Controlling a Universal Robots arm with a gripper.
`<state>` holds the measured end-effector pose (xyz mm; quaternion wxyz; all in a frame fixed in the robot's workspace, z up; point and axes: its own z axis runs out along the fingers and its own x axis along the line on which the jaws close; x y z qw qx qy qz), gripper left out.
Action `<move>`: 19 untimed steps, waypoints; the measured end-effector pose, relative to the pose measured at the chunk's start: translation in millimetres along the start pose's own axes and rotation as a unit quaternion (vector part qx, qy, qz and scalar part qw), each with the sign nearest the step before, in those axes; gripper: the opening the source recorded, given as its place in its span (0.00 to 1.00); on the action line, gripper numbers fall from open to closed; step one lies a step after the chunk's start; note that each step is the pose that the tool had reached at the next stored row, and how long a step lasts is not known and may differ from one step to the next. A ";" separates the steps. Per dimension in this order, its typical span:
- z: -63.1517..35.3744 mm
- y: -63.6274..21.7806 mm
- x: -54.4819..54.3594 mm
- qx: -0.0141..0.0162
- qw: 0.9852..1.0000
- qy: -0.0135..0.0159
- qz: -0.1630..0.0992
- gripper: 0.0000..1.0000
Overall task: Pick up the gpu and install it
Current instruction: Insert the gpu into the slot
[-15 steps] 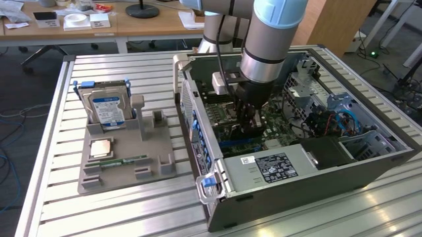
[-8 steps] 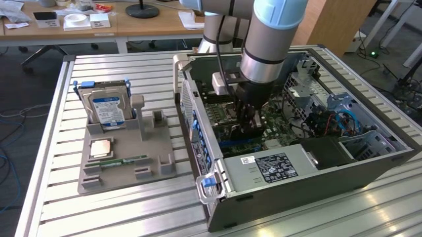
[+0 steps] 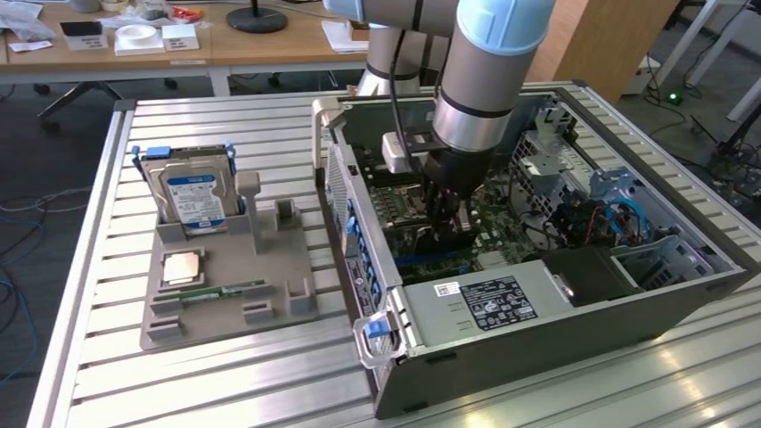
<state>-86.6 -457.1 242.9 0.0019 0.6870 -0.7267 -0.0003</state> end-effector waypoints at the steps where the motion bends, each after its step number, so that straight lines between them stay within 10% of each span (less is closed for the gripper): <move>1: 0.3 0.0 0.0 0.000 1.000 0.000 0.000 0.27; 19: 0.3 -0.1 -0.2 0.000 1.000 -0.001 0.000 0.27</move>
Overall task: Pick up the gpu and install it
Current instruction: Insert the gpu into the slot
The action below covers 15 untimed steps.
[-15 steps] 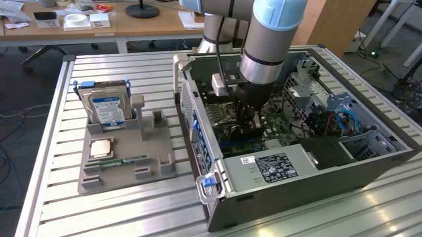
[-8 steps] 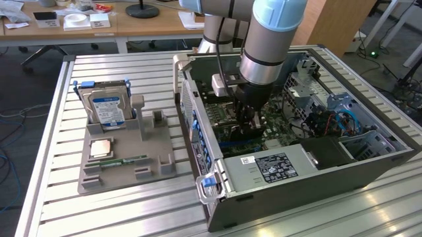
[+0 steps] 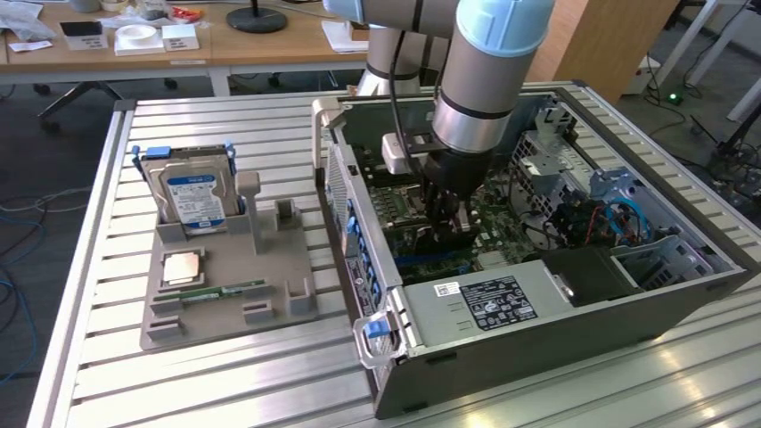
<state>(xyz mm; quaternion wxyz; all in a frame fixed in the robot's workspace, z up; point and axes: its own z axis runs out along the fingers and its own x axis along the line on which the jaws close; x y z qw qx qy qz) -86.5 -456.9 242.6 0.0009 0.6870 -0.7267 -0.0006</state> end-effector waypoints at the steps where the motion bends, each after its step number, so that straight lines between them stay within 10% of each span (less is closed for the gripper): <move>1: -1.0 0.0 0.0 0.000 1.000 0.000 0.000 0.27; 15: -2.3 0.0 0.2 0.000 1.000 0.000 -0.001 0.27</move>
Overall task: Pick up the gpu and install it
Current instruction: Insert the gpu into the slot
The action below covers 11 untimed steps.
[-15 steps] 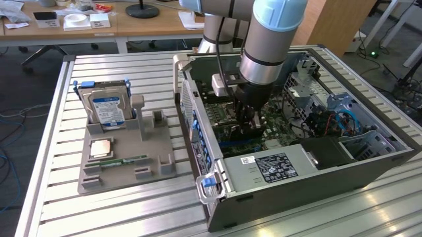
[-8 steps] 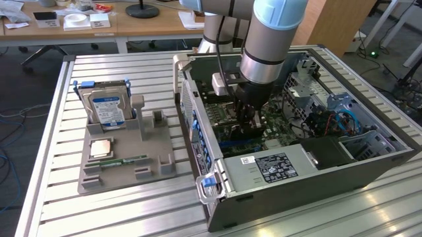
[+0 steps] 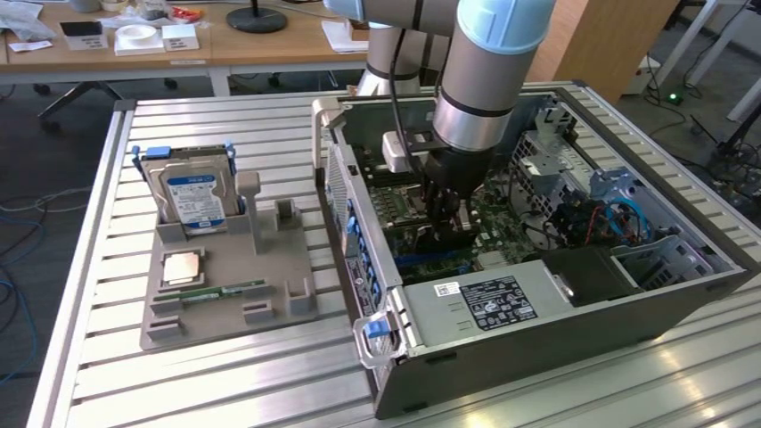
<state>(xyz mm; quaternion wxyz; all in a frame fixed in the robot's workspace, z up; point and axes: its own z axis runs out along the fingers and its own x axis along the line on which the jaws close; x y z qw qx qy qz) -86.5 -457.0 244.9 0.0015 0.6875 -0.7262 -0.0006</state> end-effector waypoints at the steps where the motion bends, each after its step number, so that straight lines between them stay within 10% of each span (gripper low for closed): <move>1: 0.0 0.0 0.0 0.000 1.000 0.000 0.000 0.27; 11: 1.6 0.8 0.1 0.000 1.000 0.000 0.000 0.27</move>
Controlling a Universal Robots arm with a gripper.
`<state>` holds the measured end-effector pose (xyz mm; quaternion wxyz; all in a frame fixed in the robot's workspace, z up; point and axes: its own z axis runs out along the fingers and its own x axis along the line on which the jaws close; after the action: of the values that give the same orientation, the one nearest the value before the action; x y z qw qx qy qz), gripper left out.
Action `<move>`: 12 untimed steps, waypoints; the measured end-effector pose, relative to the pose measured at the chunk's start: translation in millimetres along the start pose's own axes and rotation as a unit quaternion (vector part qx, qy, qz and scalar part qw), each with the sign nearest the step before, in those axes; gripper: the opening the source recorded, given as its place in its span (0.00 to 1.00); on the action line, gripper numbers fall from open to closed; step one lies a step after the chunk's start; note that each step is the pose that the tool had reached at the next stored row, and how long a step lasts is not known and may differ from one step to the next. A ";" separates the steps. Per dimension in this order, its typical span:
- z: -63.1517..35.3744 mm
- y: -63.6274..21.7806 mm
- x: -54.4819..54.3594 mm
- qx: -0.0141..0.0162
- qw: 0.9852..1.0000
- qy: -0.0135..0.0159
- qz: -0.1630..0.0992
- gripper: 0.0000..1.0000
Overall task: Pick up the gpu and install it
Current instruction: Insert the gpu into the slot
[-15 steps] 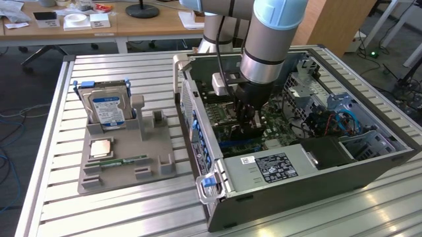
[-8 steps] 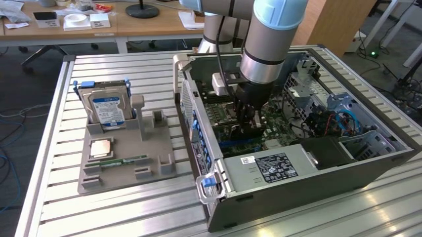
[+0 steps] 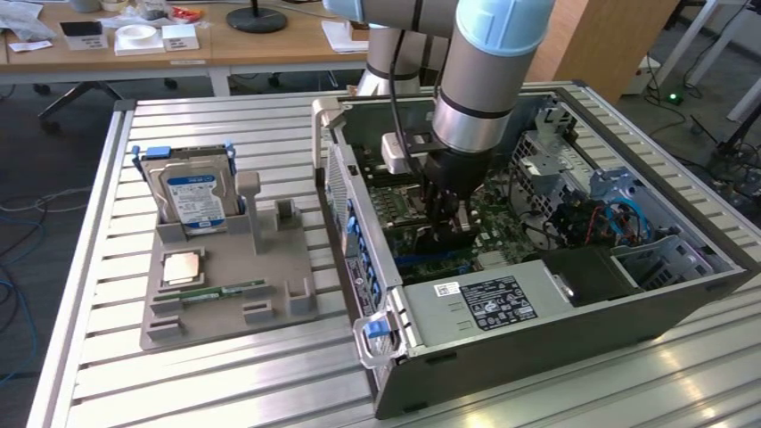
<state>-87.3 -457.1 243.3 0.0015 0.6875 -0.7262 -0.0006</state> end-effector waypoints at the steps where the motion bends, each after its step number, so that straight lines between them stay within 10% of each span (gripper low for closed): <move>1: 0.0 0.0 0.0 0.000 1.000 0.000 0.000 0.27; 12: 1.8 0.1 0.1 0.000 1.000 -0.003 0.000 0.27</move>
<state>-87.5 -457.2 241.5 -0.0008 0.6875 -0.7262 -0.0031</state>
